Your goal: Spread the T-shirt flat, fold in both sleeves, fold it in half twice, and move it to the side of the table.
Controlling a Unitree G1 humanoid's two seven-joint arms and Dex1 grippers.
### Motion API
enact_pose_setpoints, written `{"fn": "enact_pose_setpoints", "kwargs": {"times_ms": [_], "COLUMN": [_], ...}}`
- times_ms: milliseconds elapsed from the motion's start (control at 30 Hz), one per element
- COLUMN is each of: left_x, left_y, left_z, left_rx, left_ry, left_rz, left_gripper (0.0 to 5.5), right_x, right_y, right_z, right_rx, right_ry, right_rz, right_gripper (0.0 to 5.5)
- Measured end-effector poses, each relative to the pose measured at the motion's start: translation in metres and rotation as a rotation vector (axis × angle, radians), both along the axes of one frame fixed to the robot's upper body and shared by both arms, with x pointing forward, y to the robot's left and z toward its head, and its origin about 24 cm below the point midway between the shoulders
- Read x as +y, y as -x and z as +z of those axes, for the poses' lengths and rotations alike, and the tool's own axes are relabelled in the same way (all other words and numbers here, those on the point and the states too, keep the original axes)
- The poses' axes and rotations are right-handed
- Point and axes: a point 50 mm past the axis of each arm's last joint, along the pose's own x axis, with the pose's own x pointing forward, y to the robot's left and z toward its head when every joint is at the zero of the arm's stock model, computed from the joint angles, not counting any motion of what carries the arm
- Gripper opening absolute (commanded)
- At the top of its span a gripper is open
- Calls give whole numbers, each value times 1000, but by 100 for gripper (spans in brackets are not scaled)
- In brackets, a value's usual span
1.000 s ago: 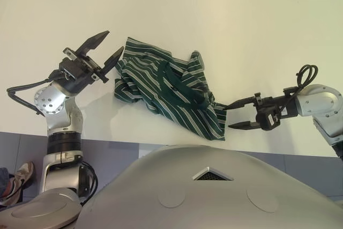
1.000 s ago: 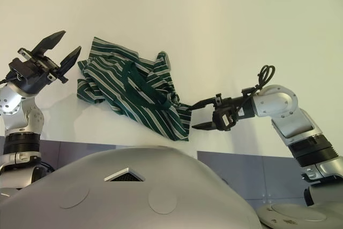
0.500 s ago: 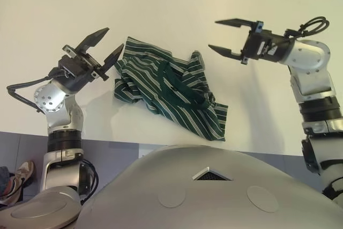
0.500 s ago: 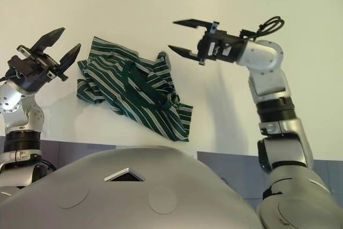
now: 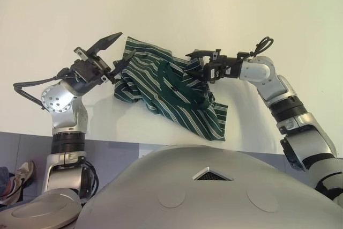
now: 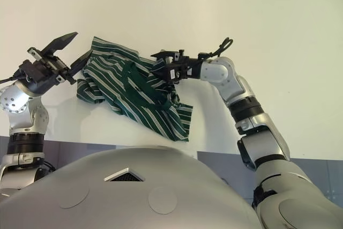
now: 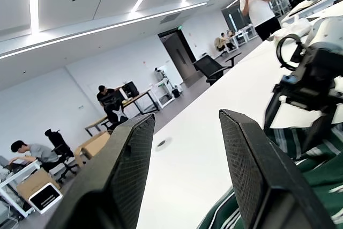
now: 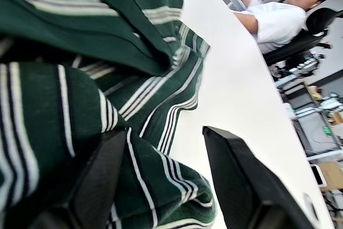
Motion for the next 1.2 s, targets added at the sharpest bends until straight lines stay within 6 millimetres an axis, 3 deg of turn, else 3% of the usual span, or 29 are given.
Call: {"fn": "enact_pose_setpoints", "kwargs": {"times_ms": [133, 267, 400, 467, 567, 667, 733, 800, 967, 1133, 1200], "left_x": [-4, -9, -21, -29, -34, -36, -36, -40, -63, -57, -56], "left_y": [2, 3, -21, -44, -65, -80, -86, -81, -33, -11, -5], "left_z": [1, -3, -21, -25, -6, 18, 23, 12, -13, -32, -30], "left_rx": [-4, 6, -1, -53, -132, -121, -119, -94, -58, -42, -127], "left_ry": [5, -34, -319, -520, -557, -453, -485, -593, -710, -887, -963], "left_rz": [-9, -9, 28, 49, 79, 118, 125, 50, -285, -433, -474], "left_gripper": [222, 222, 222, 222, 222, 222, 222, 222, 222, 222, 222], "right_x": [-8, -17, -18, -17, -16, -16, -15, -15, -15, -15, -15], "right_y": [-31, -44, -45, -45, -45, -43, -43, -43, -43, -43, -43], "right_z": [-2, -3, -3, -2, -3, -5, -6, -6, -7, -7, -8], "right_rx": [-117, -154, -161, -163, -165, -163, -161, -161, -160, -158, -155], "right_ry": [77, 102, 100, 98, 98, 98, 96, 96, 99, 104, 110], "right_rz": [-168, -262, -271, -266, -265, -268, -265, -266, -266, -265, -263], "right_gripper": [267, 267, 267, 267, 267, 267, 267, 267, 267, 267, 267]}}
